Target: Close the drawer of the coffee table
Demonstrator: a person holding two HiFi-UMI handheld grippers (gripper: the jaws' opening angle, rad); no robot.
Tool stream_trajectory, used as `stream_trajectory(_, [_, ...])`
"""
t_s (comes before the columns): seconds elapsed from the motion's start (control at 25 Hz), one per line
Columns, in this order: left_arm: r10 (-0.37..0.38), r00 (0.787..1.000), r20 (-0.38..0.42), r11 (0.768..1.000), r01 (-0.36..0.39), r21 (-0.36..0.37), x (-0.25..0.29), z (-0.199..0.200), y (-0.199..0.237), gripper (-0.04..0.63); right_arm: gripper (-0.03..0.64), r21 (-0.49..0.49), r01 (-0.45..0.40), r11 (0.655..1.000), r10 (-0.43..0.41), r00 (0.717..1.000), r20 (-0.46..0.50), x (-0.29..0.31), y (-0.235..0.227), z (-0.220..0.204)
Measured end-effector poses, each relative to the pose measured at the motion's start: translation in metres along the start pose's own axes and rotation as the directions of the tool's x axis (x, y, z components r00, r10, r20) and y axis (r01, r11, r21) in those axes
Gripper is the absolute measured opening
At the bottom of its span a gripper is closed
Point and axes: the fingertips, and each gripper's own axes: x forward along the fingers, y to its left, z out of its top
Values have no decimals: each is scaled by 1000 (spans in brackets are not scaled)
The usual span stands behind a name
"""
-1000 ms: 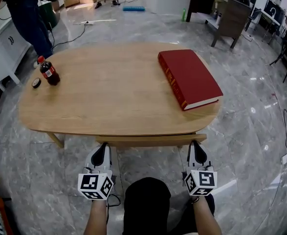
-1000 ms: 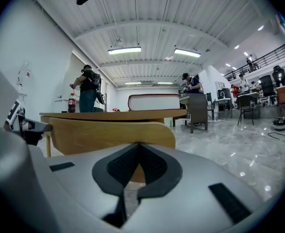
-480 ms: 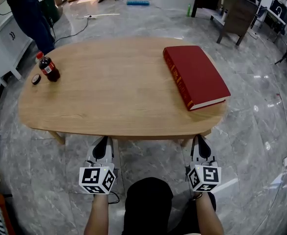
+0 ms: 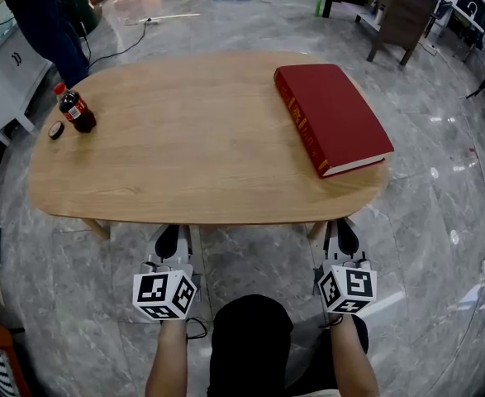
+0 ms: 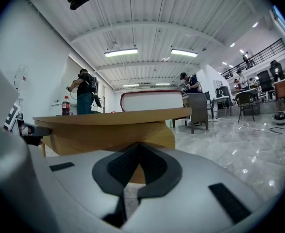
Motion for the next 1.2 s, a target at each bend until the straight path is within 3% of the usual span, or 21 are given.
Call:
stream_trajectory(0.36, [0, 1000, 3, 1000, 0, -4, 3, 2, 0, 9, 15, 26, 11, 1000, -12, 1000, 15, 3, -1, 1])
stream_trajectory(0.64, [1, 1000, -30, 1000, -1, -4, -6, -5, 1, 9, 15, 30, 17, 999, -16, 999, -29, -5, -5, -10])
stream_trajectory(0.8, [-18, 999, -37, 999, 19, 35, -18, -1, 2, 9, 15, 51, 17, 999, -16, 1000, -21, -10, -5, -9])
stream_trajectory(0.96, [2, 996, -91, 999, 1, 36, -41, 5, 10, 9, 15, 67, 4, 998, -1, 999, -42, -23, 7, -6])
stream_trajectory(1.2, [9, 981, -193, 998, 3, 64, -73, 49, -18, 9, 15, 51, -49, 997, 53, 995, -80, -59, 20, 40])
